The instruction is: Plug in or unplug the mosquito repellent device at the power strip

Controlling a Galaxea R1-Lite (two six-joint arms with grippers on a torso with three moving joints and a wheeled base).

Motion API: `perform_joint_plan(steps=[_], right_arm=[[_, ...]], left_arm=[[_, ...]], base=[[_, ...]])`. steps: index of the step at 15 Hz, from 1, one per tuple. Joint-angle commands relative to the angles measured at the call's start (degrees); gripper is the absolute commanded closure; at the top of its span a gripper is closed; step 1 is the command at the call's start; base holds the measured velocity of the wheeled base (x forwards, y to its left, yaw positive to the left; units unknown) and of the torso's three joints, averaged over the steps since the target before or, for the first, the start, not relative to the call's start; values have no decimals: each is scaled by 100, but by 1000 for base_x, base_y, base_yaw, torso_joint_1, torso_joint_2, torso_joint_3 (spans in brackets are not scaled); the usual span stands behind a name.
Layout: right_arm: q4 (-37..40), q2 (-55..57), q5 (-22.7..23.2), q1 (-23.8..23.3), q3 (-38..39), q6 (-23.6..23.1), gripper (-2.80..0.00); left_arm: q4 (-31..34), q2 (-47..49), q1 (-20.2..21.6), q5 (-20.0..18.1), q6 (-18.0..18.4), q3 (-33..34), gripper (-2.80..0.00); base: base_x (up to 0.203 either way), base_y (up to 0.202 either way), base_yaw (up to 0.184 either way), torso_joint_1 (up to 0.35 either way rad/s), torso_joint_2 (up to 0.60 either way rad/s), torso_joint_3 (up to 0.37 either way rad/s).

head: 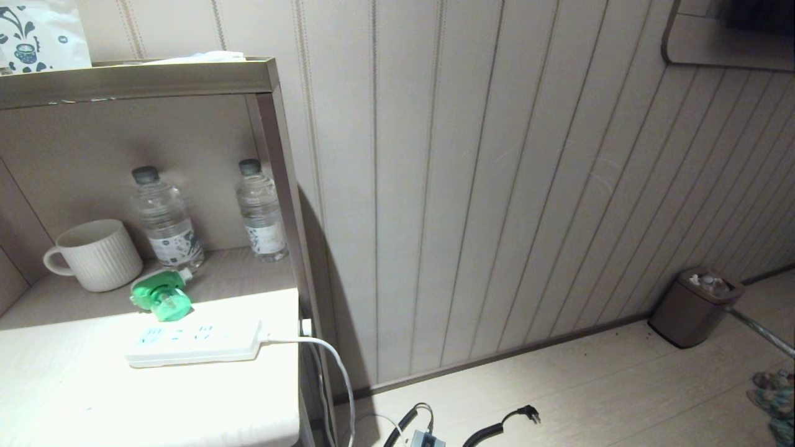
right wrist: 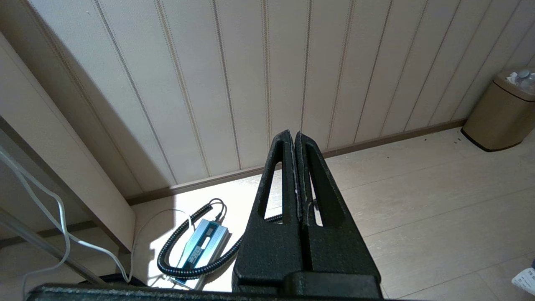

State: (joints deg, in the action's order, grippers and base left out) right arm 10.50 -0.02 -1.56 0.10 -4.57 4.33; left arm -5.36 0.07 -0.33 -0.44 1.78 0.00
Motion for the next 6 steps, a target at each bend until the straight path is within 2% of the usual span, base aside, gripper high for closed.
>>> perform_joint_plan(steps=[1,6], right_arm=[[5,11,-2,2,0,-2,0],[14,11,-11,2,18,36,0]], left_arm=[[-9,1,-2,0,-2,0,0],[-9,1,-2,0,-2,0,0]], base=[[0,0,0,0,0,0],[0,0,0,0,0,0]])
